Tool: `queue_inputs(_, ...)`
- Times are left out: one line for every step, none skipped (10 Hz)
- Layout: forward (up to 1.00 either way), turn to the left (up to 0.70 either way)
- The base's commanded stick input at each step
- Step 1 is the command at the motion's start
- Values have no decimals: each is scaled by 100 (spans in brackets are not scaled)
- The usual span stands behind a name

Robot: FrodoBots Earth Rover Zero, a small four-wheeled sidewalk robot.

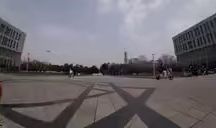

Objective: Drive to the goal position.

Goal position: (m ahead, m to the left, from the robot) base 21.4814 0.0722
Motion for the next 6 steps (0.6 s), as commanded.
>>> queue_inputs(85,0)
queue_inputs(85,0)
queue_inputs(85,0)
queue_inputs(85,0)
queue_inputs(85,0)
queue_inputs(85,0)
